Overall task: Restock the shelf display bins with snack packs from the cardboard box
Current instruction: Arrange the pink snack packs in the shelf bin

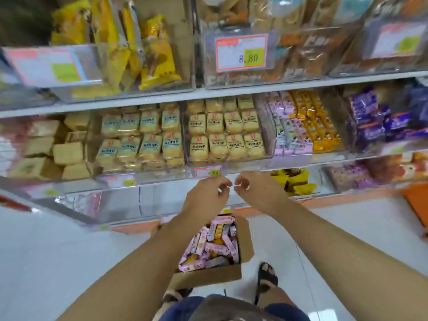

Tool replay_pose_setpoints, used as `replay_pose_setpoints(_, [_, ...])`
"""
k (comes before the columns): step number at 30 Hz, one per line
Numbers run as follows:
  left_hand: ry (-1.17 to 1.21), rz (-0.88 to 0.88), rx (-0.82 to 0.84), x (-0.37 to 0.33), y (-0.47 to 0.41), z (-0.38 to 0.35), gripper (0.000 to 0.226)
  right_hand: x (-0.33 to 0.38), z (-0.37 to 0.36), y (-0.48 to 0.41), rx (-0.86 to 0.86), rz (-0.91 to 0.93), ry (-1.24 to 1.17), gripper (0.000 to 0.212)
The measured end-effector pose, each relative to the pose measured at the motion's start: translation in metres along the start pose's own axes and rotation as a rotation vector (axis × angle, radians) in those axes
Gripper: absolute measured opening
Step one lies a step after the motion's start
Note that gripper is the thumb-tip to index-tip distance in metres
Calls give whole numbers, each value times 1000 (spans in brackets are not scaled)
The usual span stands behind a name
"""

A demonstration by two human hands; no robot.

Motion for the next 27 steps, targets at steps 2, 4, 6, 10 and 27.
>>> replay_pose_setpoints(2, [35, 89, -71, 9, 4, -9, 23, -7, -10, -8, 75, 69, 10, 18])
replay_pose_setpoints(4, [58, 175, -125, 20, 13, -20, 23, -13, -24, -10, 132, 148, 0, 18])
replay_pose_setpoints(6, [85, 233, -174, 32, 21, -29, 22, -19, -42, -8, 190, 203, -5, 19])
replay_pose_setpoints(10, [79, 298, -194, 72, 36, -50, 22, -32, -95, -4, 227, 217, -9, 18])
replay_pose_setpoints(27, [-126, 364, -20, 436, -13, -227, 30, -83, -489, -86, 336, 80, 232, 33])
Point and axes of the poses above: each hand's wrist, its own y-axis away from the middle knuckle, its own z-axis out of the back of the hand, x = y × z, the point moved 2 cm from there along -y, towards the middle knuckle, and after that the axes turned 11 degrees about y, right-handed, at the moved point
